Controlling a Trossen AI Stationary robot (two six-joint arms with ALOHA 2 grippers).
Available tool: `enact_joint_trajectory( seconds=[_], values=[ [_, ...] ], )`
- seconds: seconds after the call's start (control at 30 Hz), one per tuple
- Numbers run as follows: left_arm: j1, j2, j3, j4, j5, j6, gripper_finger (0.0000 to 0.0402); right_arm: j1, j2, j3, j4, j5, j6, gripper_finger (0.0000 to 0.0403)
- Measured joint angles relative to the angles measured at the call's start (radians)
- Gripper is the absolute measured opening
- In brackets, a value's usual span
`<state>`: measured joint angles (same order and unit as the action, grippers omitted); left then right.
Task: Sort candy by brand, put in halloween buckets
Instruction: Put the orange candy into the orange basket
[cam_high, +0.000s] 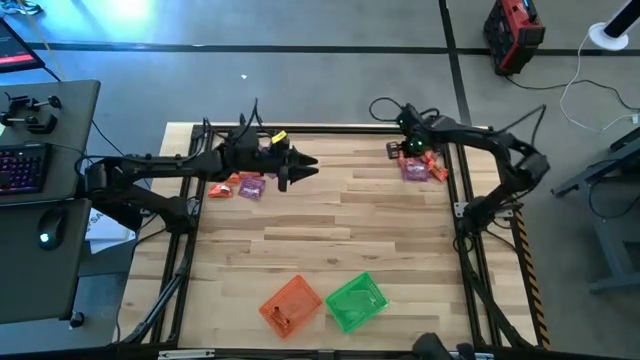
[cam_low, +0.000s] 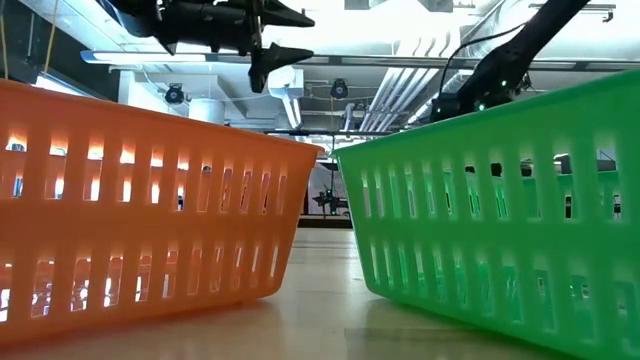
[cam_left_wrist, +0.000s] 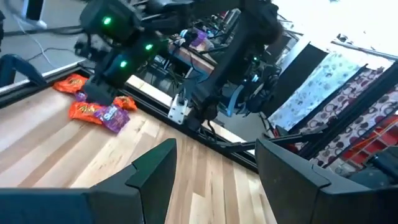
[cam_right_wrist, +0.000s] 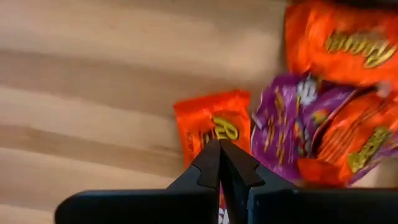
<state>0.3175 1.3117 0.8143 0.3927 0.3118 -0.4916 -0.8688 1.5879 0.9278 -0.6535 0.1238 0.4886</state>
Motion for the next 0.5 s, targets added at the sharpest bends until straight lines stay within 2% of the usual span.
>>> enact_joint_trajectory(
  seconds=[0.27,0.5],
  values=[
    [-0.004,0.000,0.000,-0.002,-0.003,0.005,0.0209,0.001,0.066,-0.019,0.036,0.019,-0.002,0.0000],
    [0.003,-0.013,0.000,0.010,-0.001,-0.005,0.0209,0.057,0.069,-0.020,0.139,-0.039,-0.017,0.0000]
  ],
)
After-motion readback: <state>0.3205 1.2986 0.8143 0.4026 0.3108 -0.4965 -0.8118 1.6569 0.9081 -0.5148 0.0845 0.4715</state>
